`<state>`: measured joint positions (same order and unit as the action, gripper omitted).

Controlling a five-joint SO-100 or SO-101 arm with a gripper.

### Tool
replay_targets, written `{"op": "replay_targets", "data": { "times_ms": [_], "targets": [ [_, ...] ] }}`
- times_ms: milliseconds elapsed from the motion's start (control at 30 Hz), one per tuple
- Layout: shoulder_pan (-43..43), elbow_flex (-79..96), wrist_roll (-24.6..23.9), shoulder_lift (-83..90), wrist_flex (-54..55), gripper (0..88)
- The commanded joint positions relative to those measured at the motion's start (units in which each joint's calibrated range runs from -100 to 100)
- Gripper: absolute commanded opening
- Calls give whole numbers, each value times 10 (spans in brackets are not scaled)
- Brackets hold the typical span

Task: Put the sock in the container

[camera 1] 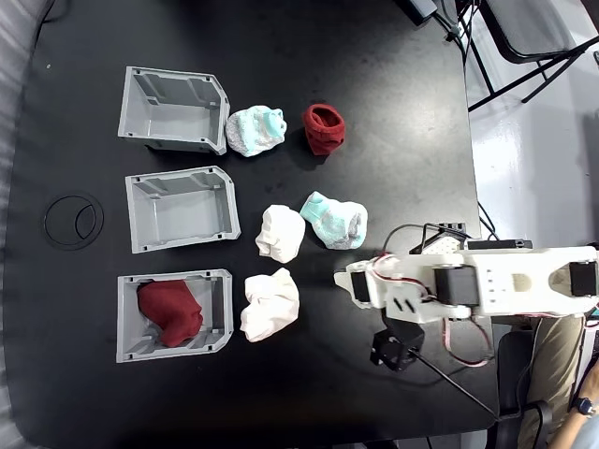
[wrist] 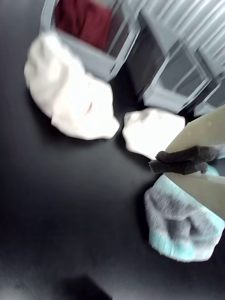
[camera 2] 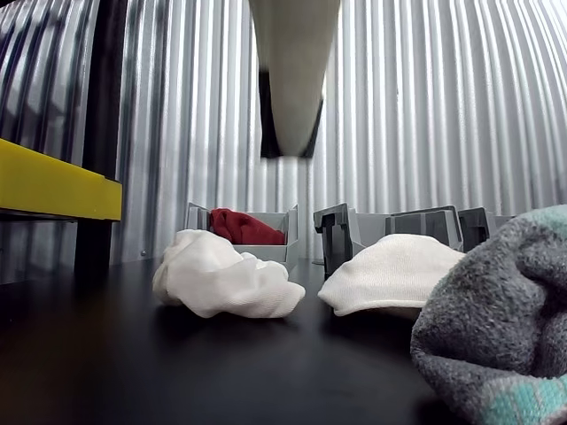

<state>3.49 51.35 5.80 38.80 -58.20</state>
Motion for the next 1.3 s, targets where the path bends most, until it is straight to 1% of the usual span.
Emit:
{"op": "replay_targets", "data": {
  "times_ms": [0,167,467,633,1267],
  "targets": [
    [-3,0,2,111,3,13],
    [-6,15,2,217,-1,13],
    [-7,117,3,337,-1,13],
    [-7,138,3,360,-1,13],
    [-7,136,3,359,-1,13]
  ]
}}
